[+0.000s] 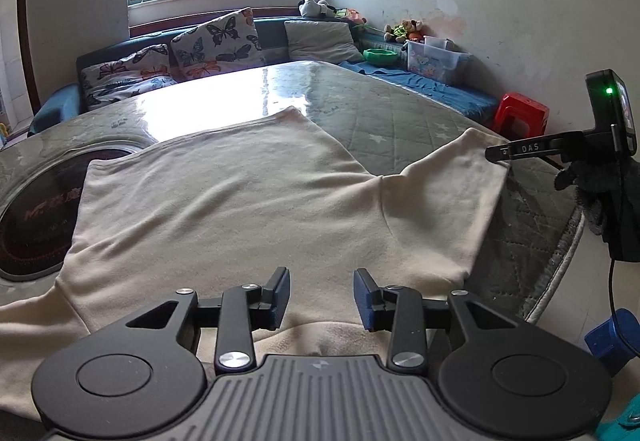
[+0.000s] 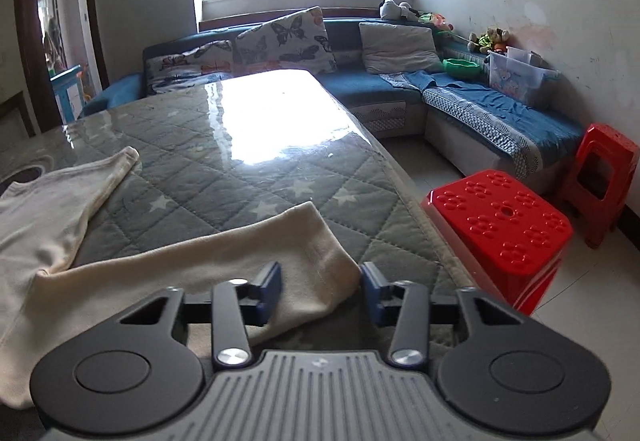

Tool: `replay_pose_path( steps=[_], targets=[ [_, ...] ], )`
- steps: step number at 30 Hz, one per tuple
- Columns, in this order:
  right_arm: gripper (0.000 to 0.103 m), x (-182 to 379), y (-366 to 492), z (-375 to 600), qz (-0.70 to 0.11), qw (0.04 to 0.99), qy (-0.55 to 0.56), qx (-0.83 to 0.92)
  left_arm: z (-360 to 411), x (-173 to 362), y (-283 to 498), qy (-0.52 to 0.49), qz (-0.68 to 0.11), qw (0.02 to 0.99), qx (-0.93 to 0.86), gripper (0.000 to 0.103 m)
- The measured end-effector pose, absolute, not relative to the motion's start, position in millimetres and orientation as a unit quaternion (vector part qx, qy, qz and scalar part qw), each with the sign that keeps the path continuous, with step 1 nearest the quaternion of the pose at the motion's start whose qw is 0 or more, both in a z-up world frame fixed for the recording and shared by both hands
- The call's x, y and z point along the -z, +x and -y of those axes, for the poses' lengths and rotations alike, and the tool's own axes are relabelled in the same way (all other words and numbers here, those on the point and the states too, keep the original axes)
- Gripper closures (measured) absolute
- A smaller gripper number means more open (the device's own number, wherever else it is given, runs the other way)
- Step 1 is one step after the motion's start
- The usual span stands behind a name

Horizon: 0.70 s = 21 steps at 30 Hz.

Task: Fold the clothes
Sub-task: 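Grasp the sleeve with the right gripper and lift it toward the body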

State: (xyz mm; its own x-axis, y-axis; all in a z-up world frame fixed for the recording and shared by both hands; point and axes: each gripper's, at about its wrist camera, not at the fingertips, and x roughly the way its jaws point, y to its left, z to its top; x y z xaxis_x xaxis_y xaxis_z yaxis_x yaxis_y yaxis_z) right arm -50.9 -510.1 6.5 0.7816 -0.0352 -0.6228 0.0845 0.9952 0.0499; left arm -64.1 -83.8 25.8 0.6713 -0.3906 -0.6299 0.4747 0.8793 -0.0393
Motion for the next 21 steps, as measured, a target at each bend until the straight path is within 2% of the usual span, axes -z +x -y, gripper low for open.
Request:
replay_pose_path(
  steps=[2, 3, 10, 21],
  targets=[
    [0.092, -8.2, -52.0, 508.2, -0.325, 0.944, 0.042, 0.027, 86.0, -26.5, -63.0, 0.065, -0.327, 0.912, 0.236, 0.064],
    [0.093, -11.0, -54.3, 507.4, -0.322, 0.946, 0.041, 0.030, 87.7, -26.3, -62.7, 0.066, -0.327, 0.912, 0.237, 0.063],
    [0.095, -53.4, -77.2, 515.5, -0.269, 0.962, 0.046, 0.027, 103.7, -23.8, -64.0, 0.082, -0.320, 0.907, 0.261, 0.063],
    [0.095, -88.5, -85.6, 501.2, -0.247, 0.968, 0.036, 0.000, 123.3, -18.1, -68.9, 0.100, -0.307, 0.901, 0.289, 0.062]
  ],
)
